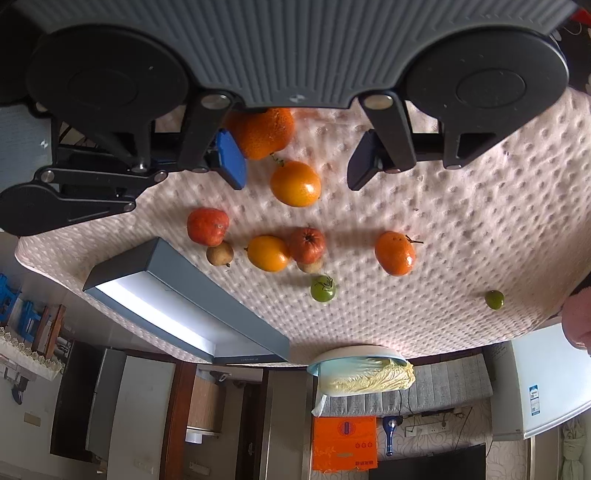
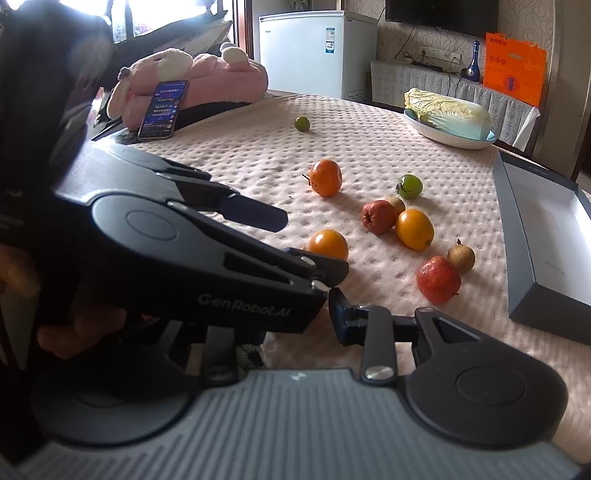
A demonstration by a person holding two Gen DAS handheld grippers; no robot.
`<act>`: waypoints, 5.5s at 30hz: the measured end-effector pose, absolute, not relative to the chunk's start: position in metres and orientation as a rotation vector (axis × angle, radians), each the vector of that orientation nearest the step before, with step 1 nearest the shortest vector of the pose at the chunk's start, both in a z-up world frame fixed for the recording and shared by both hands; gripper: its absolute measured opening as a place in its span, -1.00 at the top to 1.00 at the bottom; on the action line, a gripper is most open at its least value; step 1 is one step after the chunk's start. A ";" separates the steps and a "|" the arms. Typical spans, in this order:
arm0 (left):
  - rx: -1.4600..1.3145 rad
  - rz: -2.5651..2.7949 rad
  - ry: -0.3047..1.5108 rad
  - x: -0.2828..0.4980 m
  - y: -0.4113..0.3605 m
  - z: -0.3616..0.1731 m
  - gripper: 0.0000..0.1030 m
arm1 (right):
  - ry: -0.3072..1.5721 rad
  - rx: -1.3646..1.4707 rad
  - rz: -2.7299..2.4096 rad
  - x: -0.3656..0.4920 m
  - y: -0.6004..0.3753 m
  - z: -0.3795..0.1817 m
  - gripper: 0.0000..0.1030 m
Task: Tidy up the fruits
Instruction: 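Close the left tool on the yellow-orange tomato, then grasp the mandarin with the right tool while the left tool holds its tomato, then carry the tomato in the left tool and mandarin in the right tool over the box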
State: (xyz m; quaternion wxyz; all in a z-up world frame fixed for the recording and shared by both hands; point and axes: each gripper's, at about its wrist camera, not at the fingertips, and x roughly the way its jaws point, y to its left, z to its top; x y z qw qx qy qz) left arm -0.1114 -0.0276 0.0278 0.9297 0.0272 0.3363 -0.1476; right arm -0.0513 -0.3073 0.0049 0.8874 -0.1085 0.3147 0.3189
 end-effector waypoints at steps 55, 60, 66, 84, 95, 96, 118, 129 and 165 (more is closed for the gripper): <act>-0.062 -0.189 0.727 -0.080 -0.002 0.020 0.29 | 0.672 -0.141 0.545 -0.026 -0.327 0.006 0.35; -0.010 -0.177 0.743 -0.079 -0.010 0.015 0.28 | 0.675 -0.140 0.542 -0.022 -0.324 0.004 0.34; -0.019 -0.167 0.746 -0.079 -0.011 0.015 0.30 | 0.654 -0.164 0.567 -0.021 -0.327 0.014 0.35; -0.023 -0.135 0.682 -0.085 -0.016 0.038 0.30 | 0.526 -0.022 0.668 0.002 -0.394 0.057 0.35; 0.016 -0.150 0.655 -0.057 -0.030 0.074 0.30 | 0.452 0.047 0.682 0.000 -0.393 0.068 0.35; 0.005 -0.154 0.649 -0.053 -0.031 0.077 0.30 | 0.444 0.056 0.675 0.001 -0.394 0.069 0.35; 0.004 -0.183 0.636 -0.042 -0.052 0.072 0.30 | 0.411 0.070 0.610 -0.008 -0.406 0.074 0.35; -0.008 -0.217 0.631 -0.040 -0.072 0.074 0.30 | 0.404 0.080 0.579 -0.014 -0.423 0.075 0.35; 0.019 -0.311 0.591 -0.033 -0.111 0.077 0.30 | 0.417 0.105 0.459 -0.015 -0.456 0.074 0.35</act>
